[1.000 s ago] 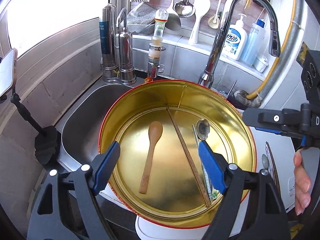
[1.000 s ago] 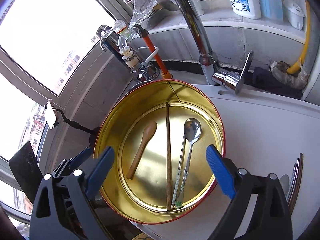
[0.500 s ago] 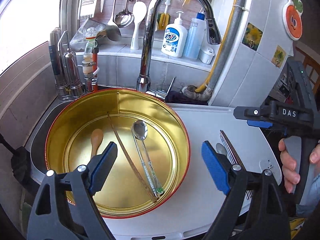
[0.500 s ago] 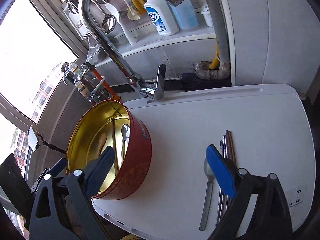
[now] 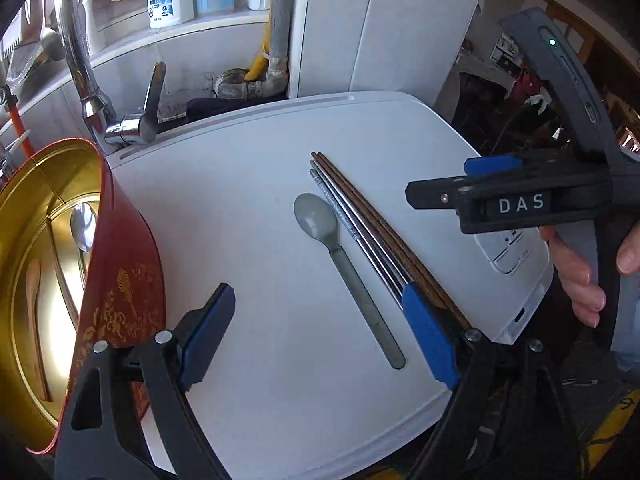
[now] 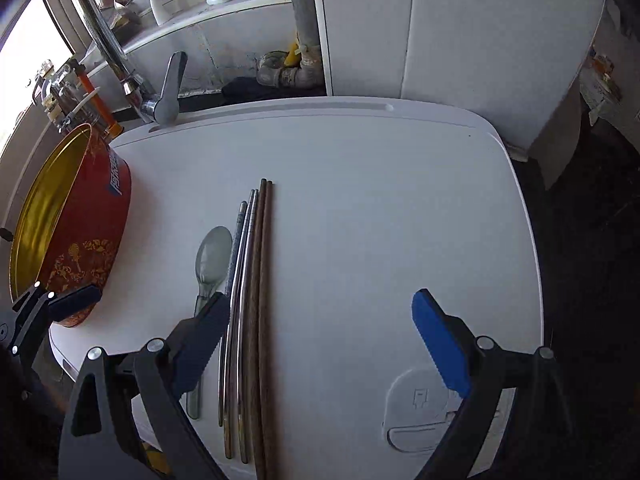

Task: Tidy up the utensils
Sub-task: 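Grasp the grey-green plastic spoon with the left tool while the right tool grasps another brown chopstick, then carry the plastic spoon with the left tool while the right tool carries the chopstick over the tin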

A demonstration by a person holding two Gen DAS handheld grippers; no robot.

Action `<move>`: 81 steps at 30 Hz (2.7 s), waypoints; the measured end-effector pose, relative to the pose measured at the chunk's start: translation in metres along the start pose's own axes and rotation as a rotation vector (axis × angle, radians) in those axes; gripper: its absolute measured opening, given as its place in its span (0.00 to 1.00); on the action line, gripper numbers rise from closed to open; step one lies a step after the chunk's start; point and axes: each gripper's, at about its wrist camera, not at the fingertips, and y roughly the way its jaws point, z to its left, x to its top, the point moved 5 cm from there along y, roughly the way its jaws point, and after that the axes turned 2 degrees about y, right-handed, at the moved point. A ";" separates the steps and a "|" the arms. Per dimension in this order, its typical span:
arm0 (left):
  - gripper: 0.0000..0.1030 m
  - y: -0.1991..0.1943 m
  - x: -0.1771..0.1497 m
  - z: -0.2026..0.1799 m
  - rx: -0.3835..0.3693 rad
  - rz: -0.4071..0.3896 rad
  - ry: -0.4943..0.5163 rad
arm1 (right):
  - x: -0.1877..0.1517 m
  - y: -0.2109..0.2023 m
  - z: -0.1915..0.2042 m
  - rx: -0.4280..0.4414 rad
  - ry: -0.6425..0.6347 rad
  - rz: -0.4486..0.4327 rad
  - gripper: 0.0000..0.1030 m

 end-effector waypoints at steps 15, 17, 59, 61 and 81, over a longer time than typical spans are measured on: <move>0.81 0.040 0.005 0.006 0.112 0.077 0.049 | -0.019 0.028 0.001 0.019 -0.106 0.030 0.90; 0.81 0.040 0.008 0.004 0.114 0.072 0.059 | -0.018 0.028 -0.001 0.022 -0.100 0.028 0.90; 0.10 0.031 0.007 0.013 0.057 0.065 -0.148 | -0.039 0.010 -0.003 0.010 -0.066 0.045 0.07; 0.10 0.020 0.009 0.013 0.056 0.036 -0.145 | -0.038 0.005 -0.005 0.029 -0.043 0.034 0.06; 0.10 -0.178 -0.013 0.138 0.314 -0.304 -0.367 | 0.033 -0.116 0.137 0.402 -0.181 -0.202 0.06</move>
